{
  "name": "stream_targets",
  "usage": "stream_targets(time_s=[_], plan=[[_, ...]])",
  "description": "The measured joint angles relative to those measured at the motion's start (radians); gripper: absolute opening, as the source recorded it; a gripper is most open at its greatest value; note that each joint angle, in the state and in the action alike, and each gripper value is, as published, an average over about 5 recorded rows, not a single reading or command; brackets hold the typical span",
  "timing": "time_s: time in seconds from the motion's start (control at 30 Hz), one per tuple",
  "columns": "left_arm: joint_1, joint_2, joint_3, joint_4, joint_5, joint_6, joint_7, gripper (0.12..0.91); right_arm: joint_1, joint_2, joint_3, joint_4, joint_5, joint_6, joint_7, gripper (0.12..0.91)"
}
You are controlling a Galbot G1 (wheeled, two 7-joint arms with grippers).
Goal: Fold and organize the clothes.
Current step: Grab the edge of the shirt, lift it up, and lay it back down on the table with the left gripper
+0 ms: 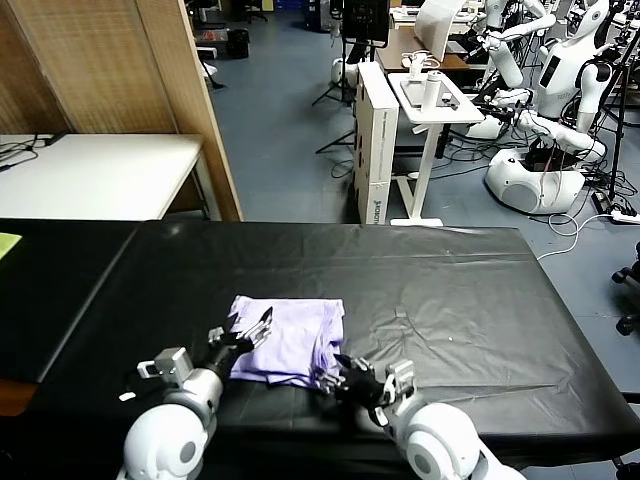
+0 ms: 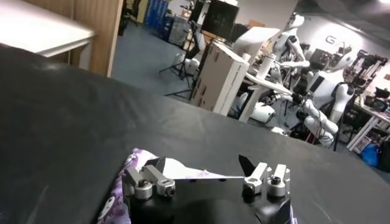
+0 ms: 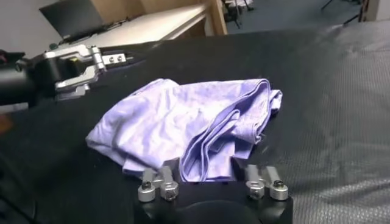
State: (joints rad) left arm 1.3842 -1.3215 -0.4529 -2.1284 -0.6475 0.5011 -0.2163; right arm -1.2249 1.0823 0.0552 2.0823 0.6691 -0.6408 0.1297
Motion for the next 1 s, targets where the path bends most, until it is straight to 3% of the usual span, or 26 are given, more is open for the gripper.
stream_targets(time_s=[0.1,0.27,0.37,0.6,0.7,0.8,1.0], plan=[[-0.001,0.003,-0.016,0.012,-0.001,-0.006,0.008,0.907,-0.012,-0.005,0.01,0.004,0.0,-0.006,0.007,0.143],[-0.002,0.008,-0.041,0.031,0.0,-0.016,0.023,0.907,-0.023,-0.007,0.031,0.011,0.005,-0.008,0.007,0.16],[0.0,0.006,-0.05,0.043,0.005,-0.025,0.037,0.907,-0.027,-0.01,0.045,0.02,0.015,-0.008,0.003,0.28],[0.014,-0.016,-0.076,0.08,0.013,-0.056,0.084,0.907,-0.052,-0.039,0.1,0.071,0.052,-0.006,0.005,0.727],[0.019,-0.03,-0.089,0.095,0.006,-0.078,0.11,0.907,-0.073,-0.051,0.129,0.105,0.065,0.0,0.004,0.861],[0.021,-0.043,-0.1,0.112,-0.005,-0.102,0.138,0.907,-0.099,-0.055,0.16,0.143,0.076,0.01,0.003,0.901],[0.015,-0.064,-0.119,0.157,-0.077,-0.131,0.174,0.907,-0.147,-0.055,0.22,0.203,0.095,0.022,0.008,0.907]])
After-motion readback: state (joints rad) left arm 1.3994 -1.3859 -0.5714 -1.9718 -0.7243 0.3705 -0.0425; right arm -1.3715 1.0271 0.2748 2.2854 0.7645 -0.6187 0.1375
